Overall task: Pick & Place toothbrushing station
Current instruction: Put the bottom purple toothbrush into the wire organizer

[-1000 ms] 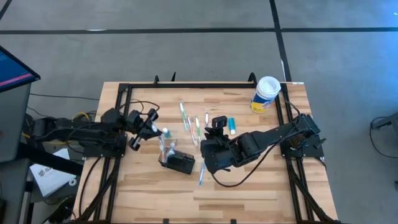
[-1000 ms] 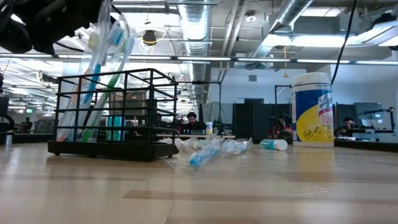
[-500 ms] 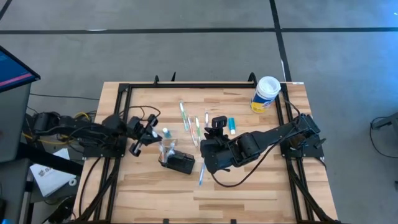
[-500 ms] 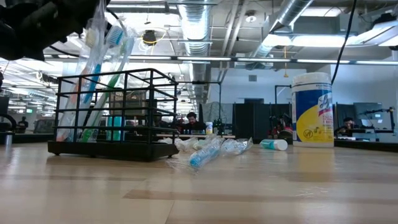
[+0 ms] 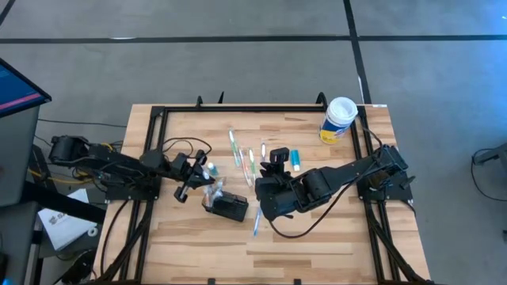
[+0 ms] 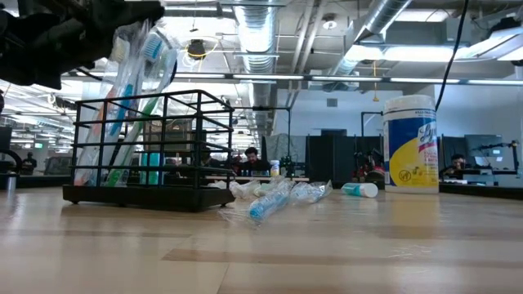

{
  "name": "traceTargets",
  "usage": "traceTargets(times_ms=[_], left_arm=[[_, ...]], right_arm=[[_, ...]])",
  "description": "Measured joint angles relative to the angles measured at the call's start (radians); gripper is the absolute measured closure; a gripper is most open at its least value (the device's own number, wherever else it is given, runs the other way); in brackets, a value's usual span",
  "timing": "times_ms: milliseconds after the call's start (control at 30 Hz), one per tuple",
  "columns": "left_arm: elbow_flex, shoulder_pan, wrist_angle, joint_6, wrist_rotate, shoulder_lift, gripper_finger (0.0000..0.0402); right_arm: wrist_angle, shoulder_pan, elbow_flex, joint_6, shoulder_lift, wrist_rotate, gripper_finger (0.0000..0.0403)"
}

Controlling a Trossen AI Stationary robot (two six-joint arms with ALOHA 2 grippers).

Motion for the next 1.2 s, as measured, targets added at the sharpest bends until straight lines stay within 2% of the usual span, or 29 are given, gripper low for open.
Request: traceTargets(times_ms=[267,600,767,1033,1200], left_arm=[[-0.004,0.0,0.002,0.003,0.016,0.009,0.0396],[-0.076,-0.004,0.029,0.004,0.003,0.014,0.0395],[-0.076,-0.032,0.037,0.049,-0.001,0.021,0.0394],[-0.076,-0.068,0.053,0.055,-0.109,0.105,0.0393],[-0.076,-0.069,0.084,0.055,-0.114,0.156,0.0392]], right_arm=[[-0.007,0.0,0.0,0.012,0.0,-0.002,0.0305],[-0.006,0.0,0.0,0.012,0.0,-0.004,0.0305],[-0.004,0.0,0.0,0.012,0.0,-0.004,0.0305],[-0.003,0.0,0.0,0.012,0.0,-0.004,0.0305],[-0.003,0.0,0.0,0.012,0.0,-0.004,0.0305]])
